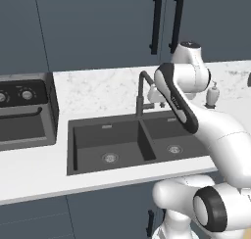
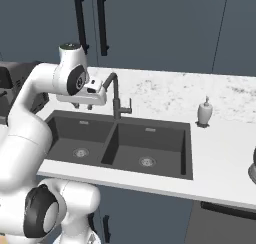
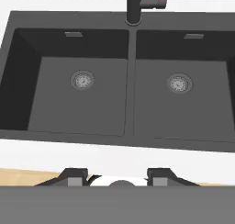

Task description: Navigate to the microwave.

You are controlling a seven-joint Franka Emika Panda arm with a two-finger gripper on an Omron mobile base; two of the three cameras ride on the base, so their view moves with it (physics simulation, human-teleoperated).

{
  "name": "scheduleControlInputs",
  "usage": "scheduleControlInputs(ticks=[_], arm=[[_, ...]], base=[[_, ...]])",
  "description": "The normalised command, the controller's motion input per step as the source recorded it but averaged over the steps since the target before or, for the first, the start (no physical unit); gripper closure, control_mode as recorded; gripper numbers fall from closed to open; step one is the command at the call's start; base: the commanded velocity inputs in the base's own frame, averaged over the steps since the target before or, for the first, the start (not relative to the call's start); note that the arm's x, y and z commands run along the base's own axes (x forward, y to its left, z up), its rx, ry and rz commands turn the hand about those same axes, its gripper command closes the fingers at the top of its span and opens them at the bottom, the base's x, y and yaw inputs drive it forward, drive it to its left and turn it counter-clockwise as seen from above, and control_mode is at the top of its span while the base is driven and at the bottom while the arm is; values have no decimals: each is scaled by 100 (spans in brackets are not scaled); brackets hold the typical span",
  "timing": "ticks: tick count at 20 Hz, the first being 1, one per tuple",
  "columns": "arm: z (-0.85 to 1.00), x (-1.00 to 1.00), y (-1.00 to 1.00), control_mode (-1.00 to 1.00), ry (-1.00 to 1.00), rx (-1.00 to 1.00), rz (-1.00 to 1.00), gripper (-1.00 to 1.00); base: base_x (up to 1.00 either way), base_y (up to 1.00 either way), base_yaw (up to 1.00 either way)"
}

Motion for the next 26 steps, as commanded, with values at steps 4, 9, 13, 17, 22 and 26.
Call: scheduleControlInputs(ticks=[4,9,13,17,22,26], arm=[[0,-52,0,-100,0,0,0,-100],[0,-100,1,-100,-5,-3,0,-100],[0,-100,1,-100,-27,-1,0,-100],[0,-50,0,100,-20,0,0,-100],[0,0,0,100,0,0,0,-100],[0,0,0,100,0,0,0,-100]], base=[[0,0,0],[0,0,0],[0,0,0],[-40,1,-1],[-45,42,-1],[-19,99,0]])
